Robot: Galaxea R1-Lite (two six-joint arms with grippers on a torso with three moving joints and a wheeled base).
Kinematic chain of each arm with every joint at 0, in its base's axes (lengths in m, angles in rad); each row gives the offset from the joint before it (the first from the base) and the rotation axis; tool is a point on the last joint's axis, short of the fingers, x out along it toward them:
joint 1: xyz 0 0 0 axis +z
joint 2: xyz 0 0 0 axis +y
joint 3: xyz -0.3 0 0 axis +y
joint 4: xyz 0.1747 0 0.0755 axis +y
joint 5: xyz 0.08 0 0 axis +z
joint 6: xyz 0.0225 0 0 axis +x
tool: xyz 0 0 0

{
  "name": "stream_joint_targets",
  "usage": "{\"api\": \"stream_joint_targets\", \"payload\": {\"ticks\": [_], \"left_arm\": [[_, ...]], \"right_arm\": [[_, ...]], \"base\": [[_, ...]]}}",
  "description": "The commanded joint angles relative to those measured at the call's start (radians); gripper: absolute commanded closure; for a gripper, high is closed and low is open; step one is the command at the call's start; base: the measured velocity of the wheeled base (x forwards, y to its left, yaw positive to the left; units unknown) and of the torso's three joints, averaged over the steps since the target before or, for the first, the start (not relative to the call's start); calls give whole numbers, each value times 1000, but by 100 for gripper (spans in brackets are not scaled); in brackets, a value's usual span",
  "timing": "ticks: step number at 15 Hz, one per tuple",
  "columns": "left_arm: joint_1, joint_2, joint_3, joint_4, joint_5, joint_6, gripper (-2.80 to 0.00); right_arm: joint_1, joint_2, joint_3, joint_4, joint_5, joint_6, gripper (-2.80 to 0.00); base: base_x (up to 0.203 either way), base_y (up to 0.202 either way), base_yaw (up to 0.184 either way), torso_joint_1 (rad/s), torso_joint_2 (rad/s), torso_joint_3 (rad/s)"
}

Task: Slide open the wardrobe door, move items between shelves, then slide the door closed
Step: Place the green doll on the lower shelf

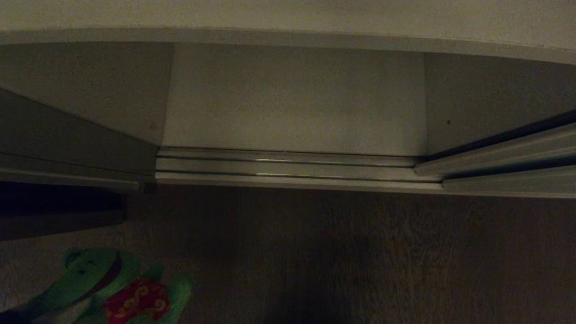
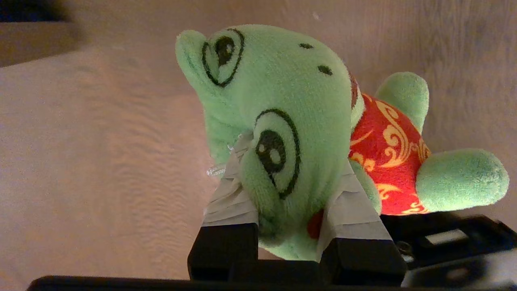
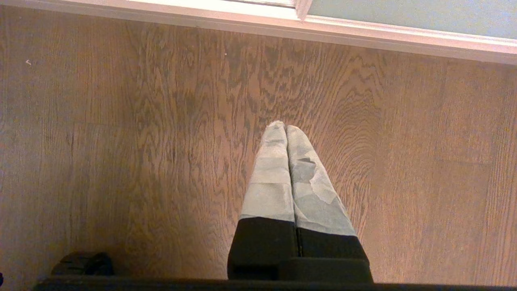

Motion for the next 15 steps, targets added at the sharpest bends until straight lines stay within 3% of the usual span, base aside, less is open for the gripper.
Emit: {"api": "stream_joint_targets", "payload": {"ticks": [1, 5, 8, 12, 15], "left_arm": [[-6, 325, -62, -37, -21, 3, 0], [-17, 710, -264, -130, -66, 9, 0], [-42, 949, -454, -269, -79, -6, 0], [-89, 1074, -755, -390, -73, -148, 0], [-104, 1116, -863, -462, -66, -211, 0]], "right_arm": [[-1, 0, 1, 0, 0, 0, 0], [1, 0, -1, 0, 0, 0, 0], [0, 0, 0, 0, 0, 0, 0], [1, 0, 0, 0, 0, 0, 0], [-1, 0, 0, 0, 0, 0, 0]], "base": [[0, 0, 0, 0, 0, 0], [0, 0, 0, 0, 0, 0], [0, 0, 0, 0, 0, 0], [0, 0, 0, 0, 0, 0], [0, 0, 0, 0, 0, 0]]}}
